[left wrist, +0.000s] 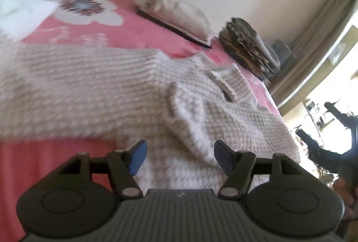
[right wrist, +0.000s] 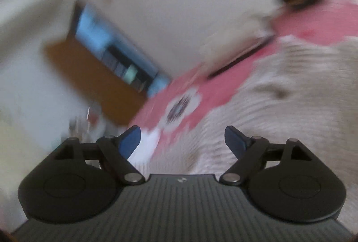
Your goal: Fold clothes
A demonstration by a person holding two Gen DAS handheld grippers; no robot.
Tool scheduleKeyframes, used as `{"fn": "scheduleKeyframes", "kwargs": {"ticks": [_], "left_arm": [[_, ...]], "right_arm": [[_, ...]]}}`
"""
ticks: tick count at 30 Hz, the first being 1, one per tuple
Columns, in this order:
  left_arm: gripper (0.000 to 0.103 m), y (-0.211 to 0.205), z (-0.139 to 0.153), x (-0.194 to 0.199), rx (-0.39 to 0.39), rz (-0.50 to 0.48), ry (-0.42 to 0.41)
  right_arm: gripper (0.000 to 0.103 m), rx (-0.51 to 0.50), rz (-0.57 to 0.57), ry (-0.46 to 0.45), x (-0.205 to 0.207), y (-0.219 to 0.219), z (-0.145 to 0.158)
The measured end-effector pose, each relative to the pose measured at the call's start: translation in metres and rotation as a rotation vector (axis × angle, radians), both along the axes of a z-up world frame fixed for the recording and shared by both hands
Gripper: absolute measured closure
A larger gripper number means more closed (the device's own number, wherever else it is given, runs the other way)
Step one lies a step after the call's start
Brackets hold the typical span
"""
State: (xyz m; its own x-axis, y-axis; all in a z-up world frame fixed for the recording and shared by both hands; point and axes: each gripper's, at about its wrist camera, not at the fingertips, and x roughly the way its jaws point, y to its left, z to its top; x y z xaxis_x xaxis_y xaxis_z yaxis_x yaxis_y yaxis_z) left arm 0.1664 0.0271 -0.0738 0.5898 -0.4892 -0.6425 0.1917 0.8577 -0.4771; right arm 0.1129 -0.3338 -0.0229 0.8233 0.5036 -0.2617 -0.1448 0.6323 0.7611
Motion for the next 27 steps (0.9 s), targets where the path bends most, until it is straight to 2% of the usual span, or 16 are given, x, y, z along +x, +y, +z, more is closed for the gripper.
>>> {"fn": "scheduleKeyframes", "kwargs": {"ticks": [1,3,5,6,7,8,9,10,14,16,21,27], "left_arm": [[0.036,-0.008,0.000,0.008,0.016,-0.012,-0.001],[0.039,-0.025,-0.003,0.021,0.094,-0.014,0.007],[0.048,-0.042,-0.006,0.030,0.159,-0.030,0.004],[0.059,-0.047,-0.008,0.032,0.180,-0.027,0.008],[0.076,-0.052,-0.010,0.035,0.200,-0.024,0.013],[0.086,-0.057,-0.011,0.037,0.220,-0.021,0.016],[0.088,-0.059,-0.008,0.037,0.227,-0.010,0.004],[0.089,-0.060,-0.004,0.037,0.233,0.002,-0.010],[0.090,-0.048,0.031,0.026,0.208,0.125,-0.150],[0.090,-0.044,0.033,0.026,0.238,0.160,-0.175],[0.089,-0.044,-0.015,0.038,0.340,0.142,-0.028],[0.088,-0.039,-0.012,0.017,0.355,0.164,-0.070]], "right_arm": [[0.021,0.006,-0.063,0.026,-0.013,-0.017,-0.005],[0.021,-0.009,-0.188,0.089,-0.038,-0.046,-0.016],[0.027,-0.044,-0.292,0.149,-0.063,-0.066,-0.029],[0.035,-0.065,-0.341,0.176,-0.075,-0.075,-0.034],[0.040,-0.097,-0.387,0.204,-0.086,-0.082,-0.040],[0.046,-0.145,-0.428,0.231,-0.094,-0.086,-0.044],[0.049,-0.188,-0.462,0.256,-0.102,-0.090,-0.048],[0.050,-0.226,-0.481,0.275,-0.106,-0.092,-0.051],[0.056,-0.353,-0.493,0.311,-0.112,-0.088,-0.064],[0.056,-0.383,-0.494,0.328,-0.110,-0.086,-0.071],[0.062,-0.381,-0.506,0.356,-0.110,-0.091,-0.097],[0.064,-0.440,-0.475,0.361,-0.107,-0.093,-0.097]]}}
